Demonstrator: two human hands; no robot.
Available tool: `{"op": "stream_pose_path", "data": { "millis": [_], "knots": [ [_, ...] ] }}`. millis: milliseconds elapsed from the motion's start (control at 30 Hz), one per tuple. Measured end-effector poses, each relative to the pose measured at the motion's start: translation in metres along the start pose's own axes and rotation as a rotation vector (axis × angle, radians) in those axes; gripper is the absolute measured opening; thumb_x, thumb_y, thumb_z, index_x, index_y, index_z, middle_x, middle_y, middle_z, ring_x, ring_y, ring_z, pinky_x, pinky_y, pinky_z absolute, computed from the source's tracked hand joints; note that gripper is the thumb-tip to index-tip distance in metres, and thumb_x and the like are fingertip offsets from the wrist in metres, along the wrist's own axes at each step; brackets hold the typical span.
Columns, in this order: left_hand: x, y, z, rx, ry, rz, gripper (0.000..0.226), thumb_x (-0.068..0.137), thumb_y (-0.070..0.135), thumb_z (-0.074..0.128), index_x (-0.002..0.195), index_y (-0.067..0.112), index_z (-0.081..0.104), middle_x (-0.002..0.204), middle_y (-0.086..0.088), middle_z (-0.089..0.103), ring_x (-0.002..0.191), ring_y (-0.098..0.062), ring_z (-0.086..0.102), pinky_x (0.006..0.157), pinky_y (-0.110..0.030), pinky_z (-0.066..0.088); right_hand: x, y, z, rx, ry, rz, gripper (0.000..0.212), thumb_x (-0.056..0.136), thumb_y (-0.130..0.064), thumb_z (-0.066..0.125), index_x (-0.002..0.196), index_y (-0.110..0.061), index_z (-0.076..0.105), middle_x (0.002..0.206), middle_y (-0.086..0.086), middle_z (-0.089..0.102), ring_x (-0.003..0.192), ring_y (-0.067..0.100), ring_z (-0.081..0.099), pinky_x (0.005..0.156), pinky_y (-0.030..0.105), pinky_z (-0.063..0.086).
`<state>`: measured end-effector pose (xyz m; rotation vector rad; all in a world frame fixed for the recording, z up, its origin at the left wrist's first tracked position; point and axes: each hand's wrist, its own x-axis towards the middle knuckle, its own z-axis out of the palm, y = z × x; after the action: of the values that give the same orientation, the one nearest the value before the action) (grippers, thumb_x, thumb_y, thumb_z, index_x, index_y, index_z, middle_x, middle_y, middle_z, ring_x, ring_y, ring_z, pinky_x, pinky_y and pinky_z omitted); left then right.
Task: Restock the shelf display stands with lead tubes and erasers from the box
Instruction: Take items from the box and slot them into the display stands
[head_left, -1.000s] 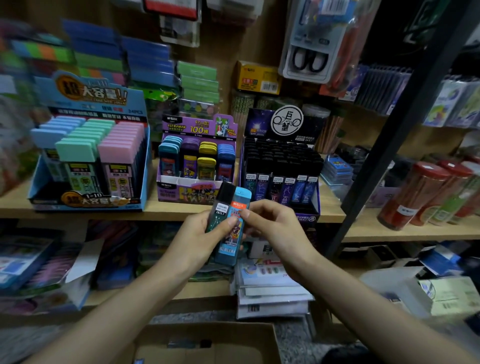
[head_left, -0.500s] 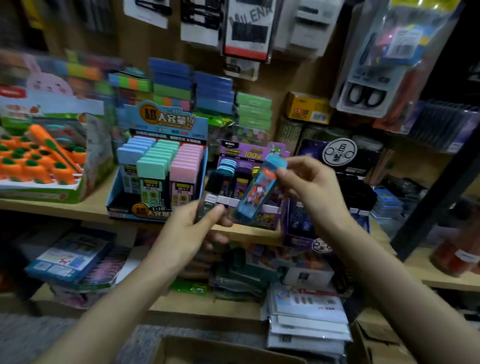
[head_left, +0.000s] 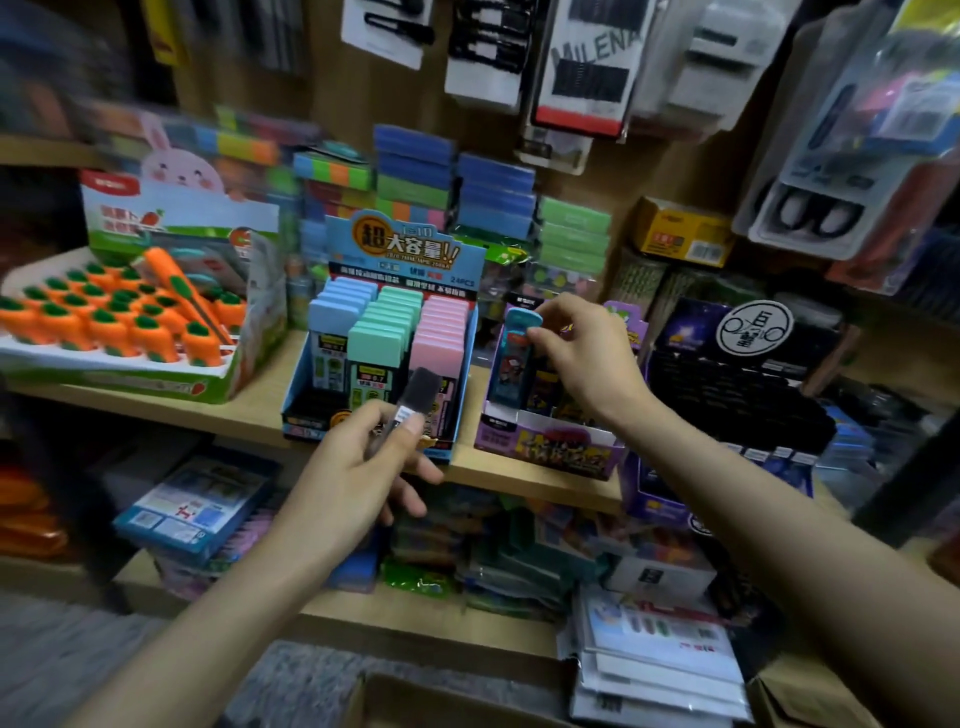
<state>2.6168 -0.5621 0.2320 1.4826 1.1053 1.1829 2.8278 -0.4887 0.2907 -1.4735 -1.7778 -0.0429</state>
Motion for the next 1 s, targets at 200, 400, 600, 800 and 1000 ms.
{"op": "stream_pose_path", "data": {
  "millis": [200,400,600,800,1000],
  "knots": [
    [-0.001,0.000,-0.005,-0.014,-0.018,-0.002,0.015,0.094,0.029,0.047,0.091,0.016,0.055,0.067,0.003,0.070,0.046,-0.012,0.059,0.039,-0.018,0.040,0.003,0.000,0.003,-0.089,-0.007,-0.071,0.016,0.088,-0.016,0.063,0.101,-0.006,0.065,0.097,0.008,0.069,0.078,0.009,0.054,0.066,0.014,0.036],
    [-0.002,-0.003,-0.004,-0.018,-0.047,0.002,0.015,0.093,0.031,0.048,0.092,0.017,0.056,0.068,0.005,0.070,0.047,-0.010,0.060,0.039,-0.017,0.040,0.006,0.000,0.007,-0.074,0.005,-0.037,0.018,0.087,-0.016,0.064,0.102,-0.007,0.067,0.098,0.008,0.069,0.081,0.009,0.054,0.069,0.017,0.037],
    [0.000,-0.006,-0.001,-0.039,-0.070,0.005,0.015,0.092,0.032,0.049,0.089,0.019,0.056,0.070,0.001,0.071,0.049,-0.011,0.061,0.040,-0.017,0.040,-0.006,0.012,0.013,-0.166,-0.044,-0.092,0.022,0.088,-0.011,0.063,0.107,-0.007,0.053,0.087,0.012,0.065,0.079,0.027,0.061,0.065,0.036,0.050],
    [-0.002,-0.002,0.006,-0.056,-0.087,0.013,0.015,0.093,0.032,0.049,0.092,0.020,0.057,0.072,0.002,0.071,0.050,-0.010,0.061,0.041,-0.017,0.040,-0.008,0.014,0.015,-0.383,-0.068,-0.193,0.019,0.090,-0.016,0.059,0.106,-0.006,0.064,0.100,0.011,0.053,0.097,0.028,0.049,0.075,0.038,0.043],
    [-0.006,0.007,0.025,-0.111,-0.115,0.012,0.015,0.095,0.030,0.046,0.092,0.020,0.056,0.070,0.003,0.070,0.052,-0.010,0.061,0.043,-0.017,0.043,-0.045,-0.014,-0.011,0.164,-0.151,0.040,0.013,0.091,-0.014,0.057,0.100,-0.016,0.065,0.090,-0.003,0.061,0.084,0.009,0.057,0.068,0.012,0.040]
  ]
}}
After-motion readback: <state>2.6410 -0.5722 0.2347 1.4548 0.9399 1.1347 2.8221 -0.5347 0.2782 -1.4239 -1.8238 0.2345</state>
